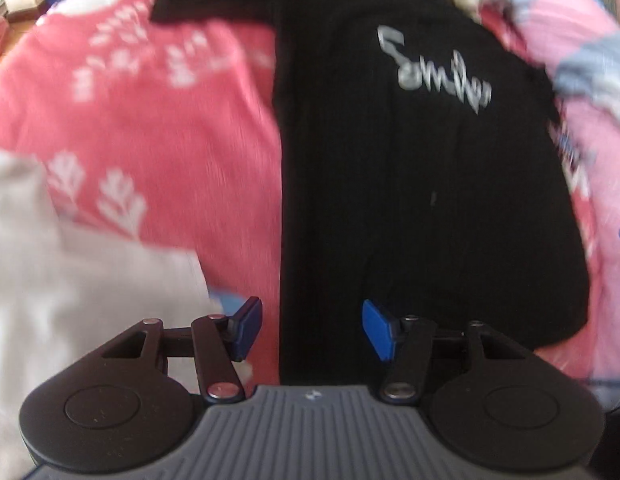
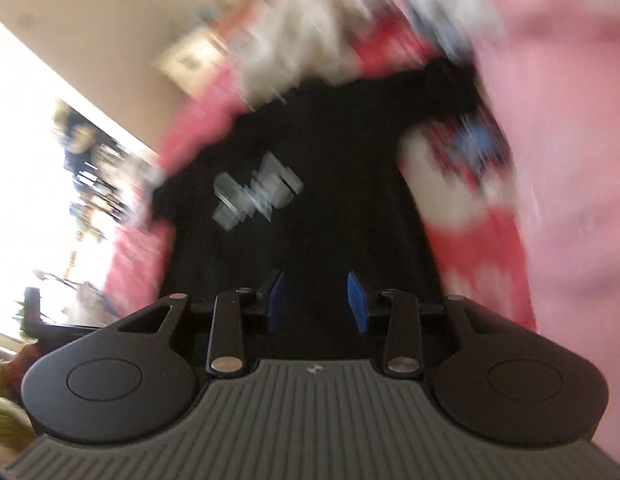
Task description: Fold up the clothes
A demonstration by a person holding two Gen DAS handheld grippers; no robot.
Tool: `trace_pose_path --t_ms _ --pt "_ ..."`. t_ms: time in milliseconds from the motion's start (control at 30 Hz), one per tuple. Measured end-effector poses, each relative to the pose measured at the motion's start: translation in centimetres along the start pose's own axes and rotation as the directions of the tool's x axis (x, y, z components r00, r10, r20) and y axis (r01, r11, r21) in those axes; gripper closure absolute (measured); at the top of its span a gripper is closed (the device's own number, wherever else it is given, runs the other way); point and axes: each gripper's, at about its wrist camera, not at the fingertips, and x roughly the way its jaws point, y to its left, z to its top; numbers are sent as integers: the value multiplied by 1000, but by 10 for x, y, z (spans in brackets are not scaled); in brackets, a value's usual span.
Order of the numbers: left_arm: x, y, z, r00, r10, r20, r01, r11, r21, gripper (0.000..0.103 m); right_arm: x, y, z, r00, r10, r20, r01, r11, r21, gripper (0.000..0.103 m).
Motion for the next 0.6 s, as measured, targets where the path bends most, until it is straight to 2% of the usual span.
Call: trace_pose_path --t_ms 67,133,200,267,467,600 --pt "10 -7 -17 999 36 -21 -35 998 52 48 34 -2 -14 995 -85 -55 84 996 -20 69" --pt "16 -19 -31 993 118 -6 -116 983 140 48 43 -2 -43 988 -140 -64 137 990 -41 69" --pt "21 -28 -43 988 158 2 -155 967 204 49 53 -6 -55 984 -169 -61 166 985 -46 69" --pt "25 -31 -50 986 167 -5 -162 963 214 54 63 -13 -57 978 -195 -77 193 981 -35 69" --pt "28 -32 -65 982 190 12 -188 960 209 53 84 -16 -64 966 -240 -93 234 969 -76 70" --pt "23 -29 -69 981 193 13 -192 961 198 54 84 -15 -70 962 -257 -91 249 964 -92 70"
